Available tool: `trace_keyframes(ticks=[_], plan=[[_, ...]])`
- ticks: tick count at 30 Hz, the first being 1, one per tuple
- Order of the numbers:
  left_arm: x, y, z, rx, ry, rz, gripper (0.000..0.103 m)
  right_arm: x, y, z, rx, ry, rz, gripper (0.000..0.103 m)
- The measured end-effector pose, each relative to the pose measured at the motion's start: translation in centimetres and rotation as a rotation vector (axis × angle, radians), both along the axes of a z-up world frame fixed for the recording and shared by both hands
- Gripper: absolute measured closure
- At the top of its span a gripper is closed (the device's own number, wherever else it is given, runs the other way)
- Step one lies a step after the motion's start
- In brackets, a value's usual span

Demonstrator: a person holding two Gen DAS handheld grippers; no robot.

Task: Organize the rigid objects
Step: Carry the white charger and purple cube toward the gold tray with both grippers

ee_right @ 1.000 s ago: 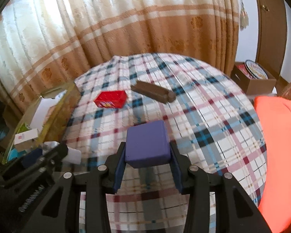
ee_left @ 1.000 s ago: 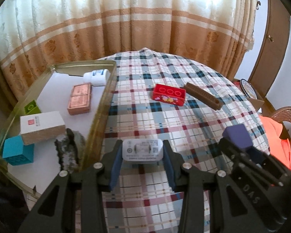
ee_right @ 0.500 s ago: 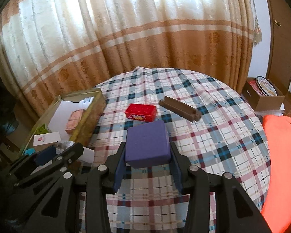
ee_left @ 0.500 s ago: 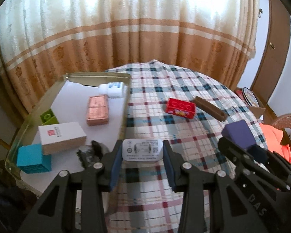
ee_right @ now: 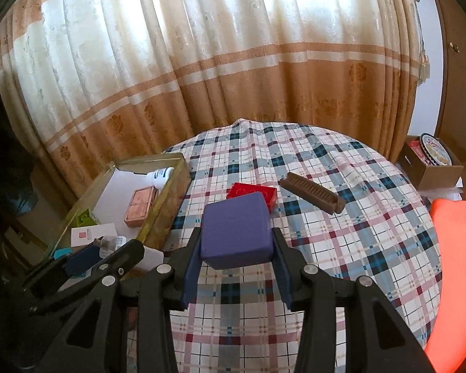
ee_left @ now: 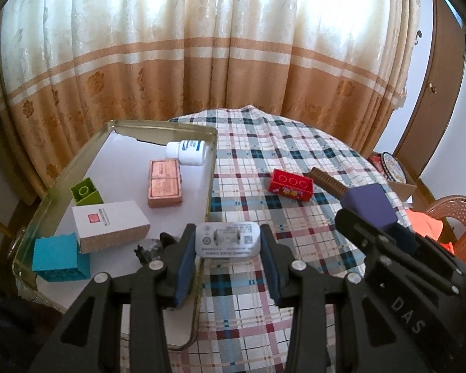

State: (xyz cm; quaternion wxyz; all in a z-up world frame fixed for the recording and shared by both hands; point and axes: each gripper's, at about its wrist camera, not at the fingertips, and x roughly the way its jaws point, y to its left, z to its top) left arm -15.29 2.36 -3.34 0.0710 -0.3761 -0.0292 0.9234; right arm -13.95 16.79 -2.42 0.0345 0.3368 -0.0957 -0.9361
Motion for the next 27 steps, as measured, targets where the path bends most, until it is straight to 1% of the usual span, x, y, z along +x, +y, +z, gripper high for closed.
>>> trace_keyframes(ticks=[6,12,15,19,23,27], plan=[[0.0,-0.6,1.0,0.024,0.018,-0.01,0.064,0.1,-0.2,1.0,0.0,0.028,-0.002,0.058],[-0.4,-1.7,1.5,0.03,0.033,0.01,0.064,-0.6,-1.0,1.7,0.0,0.044,0.016,0.058],[-0.9,-2.7,1.6,0.029,0.039,0.034,0.064,-1.0,-1.6,2.0,0.005,0.051,0.031,0.058],[-1.7,-4.6,1.9,0.017,0.048,0.092,0.064,-1.8,-2.8,2.3,0.013,0.057,0.052,0.058],[-3.0,-6.9,1.7,-0.014,0.037,0.164,0.064,-2.9,-4.2,2.6,0.015,0.068,0.072,0.058],[-4.3,-8.2,1.0,-0.053,0.019,0.199,0.064,-4.3,-5.7,2.4,0.011,0.063,0.093,0.058]])
